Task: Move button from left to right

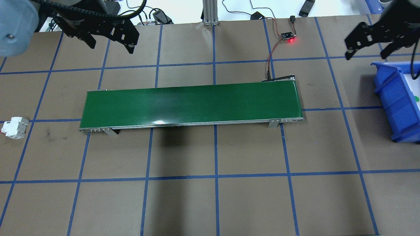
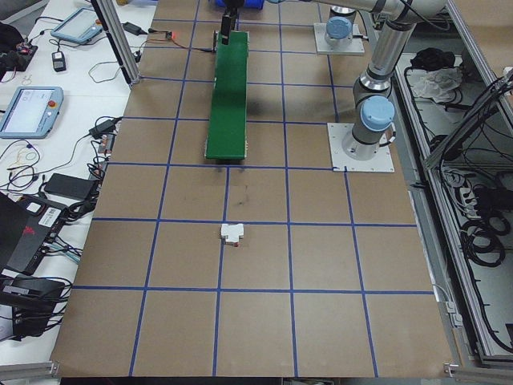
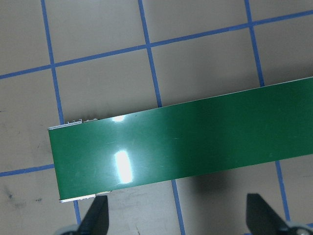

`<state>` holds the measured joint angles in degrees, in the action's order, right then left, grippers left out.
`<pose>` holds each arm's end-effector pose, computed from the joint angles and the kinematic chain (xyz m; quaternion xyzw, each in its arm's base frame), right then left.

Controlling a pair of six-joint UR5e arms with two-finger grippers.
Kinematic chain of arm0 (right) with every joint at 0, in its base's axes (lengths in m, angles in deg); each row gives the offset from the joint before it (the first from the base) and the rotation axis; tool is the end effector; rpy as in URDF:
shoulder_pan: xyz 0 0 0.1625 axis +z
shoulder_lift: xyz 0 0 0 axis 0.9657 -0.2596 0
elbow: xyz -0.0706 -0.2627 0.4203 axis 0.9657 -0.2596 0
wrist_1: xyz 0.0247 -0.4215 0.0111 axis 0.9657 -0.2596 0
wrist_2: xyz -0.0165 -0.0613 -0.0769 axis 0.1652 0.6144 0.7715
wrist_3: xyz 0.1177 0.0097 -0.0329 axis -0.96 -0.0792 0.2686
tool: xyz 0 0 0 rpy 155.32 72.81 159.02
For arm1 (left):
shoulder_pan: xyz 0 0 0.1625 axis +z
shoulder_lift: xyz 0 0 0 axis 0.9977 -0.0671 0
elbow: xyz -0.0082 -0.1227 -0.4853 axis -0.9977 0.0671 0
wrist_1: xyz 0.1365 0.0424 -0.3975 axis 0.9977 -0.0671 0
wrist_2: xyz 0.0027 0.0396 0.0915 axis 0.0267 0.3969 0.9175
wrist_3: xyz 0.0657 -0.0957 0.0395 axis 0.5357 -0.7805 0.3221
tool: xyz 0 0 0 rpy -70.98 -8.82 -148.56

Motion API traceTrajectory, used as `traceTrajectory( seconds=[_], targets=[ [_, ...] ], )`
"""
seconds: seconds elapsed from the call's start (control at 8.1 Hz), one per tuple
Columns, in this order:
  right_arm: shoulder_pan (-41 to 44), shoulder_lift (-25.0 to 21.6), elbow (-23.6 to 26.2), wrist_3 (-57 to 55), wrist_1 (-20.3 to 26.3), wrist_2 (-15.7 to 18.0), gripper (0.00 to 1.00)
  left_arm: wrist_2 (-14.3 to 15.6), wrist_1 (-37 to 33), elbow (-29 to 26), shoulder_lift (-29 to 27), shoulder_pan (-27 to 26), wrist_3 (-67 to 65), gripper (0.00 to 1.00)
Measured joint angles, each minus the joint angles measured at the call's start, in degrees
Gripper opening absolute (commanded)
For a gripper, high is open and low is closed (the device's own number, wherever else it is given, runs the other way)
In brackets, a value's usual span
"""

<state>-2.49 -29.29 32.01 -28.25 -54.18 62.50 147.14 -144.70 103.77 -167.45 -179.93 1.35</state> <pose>-0.0287 -0.5511 0.5335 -0.0008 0.9997 -0.0148 0.0185 -0.1617 -0.5242 0.6040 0.0850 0.9917 -0.0921 0.0288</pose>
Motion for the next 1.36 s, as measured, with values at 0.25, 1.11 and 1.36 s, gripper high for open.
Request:
traceTrajectory(
  seconds=[0.25, 1.11, 1.36],
  targets=[
    [11.5, -1.5, 0.0, -12.4, -1.0, -0.4, 1.00, 0.0, 0.0, 0.0, 0.0, 0.0, 0.0, 1.00],
    [21.9, -1.1, 0.1, -19.6, -1.9, 0.0, 1.00, 0.0, 0.0, -0.1, 0.2, 0.1, 0.0, 1.00],
    [21.9, -1.3, 0.1, -19.6, -1.9, 0.2, 1.00, 0.0, 0.0, -0.1, 0.2, 0.1, 0.0, 1.00]
  ],
)
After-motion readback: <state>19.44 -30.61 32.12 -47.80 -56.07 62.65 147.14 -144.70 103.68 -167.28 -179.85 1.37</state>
